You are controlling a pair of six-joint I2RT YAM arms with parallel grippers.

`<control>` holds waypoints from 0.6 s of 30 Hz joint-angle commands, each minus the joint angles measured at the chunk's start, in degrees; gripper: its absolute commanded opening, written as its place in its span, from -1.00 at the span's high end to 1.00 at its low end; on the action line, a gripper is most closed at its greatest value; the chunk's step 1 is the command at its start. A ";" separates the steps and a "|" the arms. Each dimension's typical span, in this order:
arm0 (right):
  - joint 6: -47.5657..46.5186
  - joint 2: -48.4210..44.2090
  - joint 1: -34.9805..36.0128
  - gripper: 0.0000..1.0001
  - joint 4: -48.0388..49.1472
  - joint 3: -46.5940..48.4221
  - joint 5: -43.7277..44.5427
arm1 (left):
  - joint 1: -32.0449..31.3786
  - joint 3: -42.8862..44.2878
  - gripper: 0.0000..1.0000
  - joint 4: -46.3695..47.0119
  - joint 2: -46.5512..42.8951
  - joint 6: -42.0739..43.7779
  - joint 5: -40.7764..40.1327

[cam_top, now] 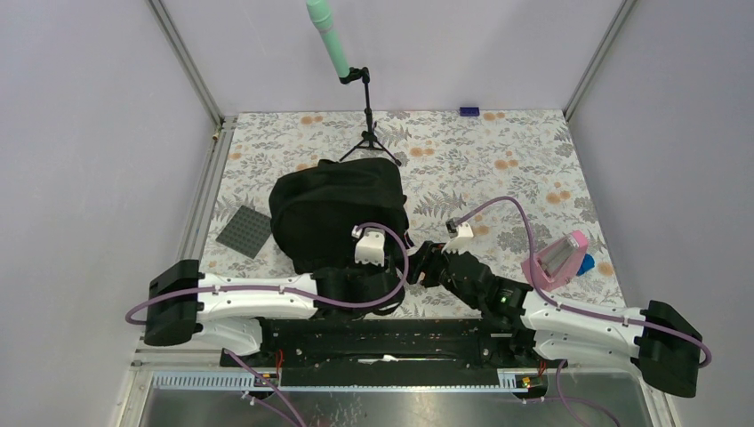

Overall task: Pack the student bag
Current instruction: Zip the student bag at the center of the board.

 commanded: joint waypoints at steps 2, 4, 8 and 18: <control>1.05 0.85 -0.28 -0.30 2.81 2.48 -0.91 | -0.05 3.31 0.30 0.94 2.65 -0.37 -7.58; 1.07 1.14 -0.28 -0.30 2.95 2.44 -1.26 | -0.05 3.45 0.38 0.49 2.97 -0.71 -9.09; -0.54 1.75 -0.28 -0.25 5.85 2.26 -3.98 | -0.05 3.09 0.63 0.85 3.20 -0.12 -10.29; -5.73 3.61 1.91 -0.23 14.08 2.54 -3.69 | -0.07 -1.36 1.00 4.43 -2.60 4.09 -10.29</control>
